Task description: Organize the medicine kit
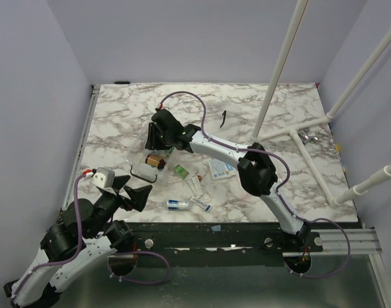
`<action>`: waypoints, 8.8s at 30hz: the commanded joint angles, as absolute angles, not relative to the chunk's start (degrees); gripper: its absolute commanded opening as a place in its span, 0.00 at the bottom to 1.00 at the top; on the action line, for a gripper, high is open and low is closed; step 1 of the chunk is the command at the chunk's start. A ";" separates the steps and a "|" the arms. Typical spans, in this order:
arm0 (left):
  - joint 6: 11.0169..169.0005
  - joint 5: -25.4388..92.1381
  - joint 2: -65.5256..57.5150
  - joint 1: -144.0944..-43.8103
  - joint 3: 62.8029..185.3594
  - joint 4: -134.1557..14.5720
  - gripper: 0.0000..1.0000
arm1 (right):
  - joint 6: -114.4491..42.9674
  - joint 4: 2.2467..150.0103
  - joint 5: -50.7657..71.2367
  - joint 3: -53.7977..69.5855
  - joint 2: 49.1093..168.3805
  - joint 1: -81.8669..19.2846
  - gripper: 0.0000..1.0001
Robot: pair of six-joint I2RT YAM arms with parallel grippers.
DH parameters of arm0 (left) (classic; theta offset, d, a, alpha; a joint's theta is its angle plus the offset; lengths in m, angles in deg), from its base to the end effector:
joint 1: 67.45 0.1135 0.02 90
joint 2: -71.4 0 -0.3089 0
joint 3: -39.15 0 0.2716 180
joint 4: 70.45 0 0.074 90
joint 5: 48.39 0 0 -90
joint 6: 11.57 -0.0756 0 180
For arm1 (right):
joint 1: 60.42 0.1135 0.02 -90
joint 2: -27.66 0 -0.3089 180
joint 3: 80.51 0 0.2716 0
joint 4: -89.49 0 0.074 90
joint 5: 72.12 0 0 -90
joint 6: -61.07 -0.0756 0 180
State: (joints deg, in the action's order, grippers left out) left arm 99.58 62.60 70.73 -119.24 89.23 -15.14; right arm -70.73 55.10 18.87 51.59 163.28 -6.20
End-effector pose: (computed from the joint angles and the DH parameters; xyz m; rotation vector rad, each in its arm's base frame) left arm 0.0409 -0.0081 0.3085 0.1737 1.7002 -0.6527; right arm 0.3693 0.5102 0.2210 -0.2480 2.3725 0.8527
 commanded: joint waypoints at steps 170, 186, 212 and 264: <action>102.69 51.70 49.53 -109.32 99.55 -14.67 0.98 | -38.64 45.52 10.32 58.06 161.23 -11.11 0.01; 102.25 52.04 51.60 -109.31 97.65 -14.68 0.98 | -42.10 48.75 11.21 55.68 159.93 -10.94 0.44; 101.46 48.47 50.32 -109.29 94.30 -19.52 0.98 | -45.35 53.68 34.90 12.89 116.48 -10.58 0.57; 109.94 39.56 27.70 -102.32 83.67 -37.37 0.98 | -56.15 54.53 36.30 -14.54 121.86 -24.21 0.41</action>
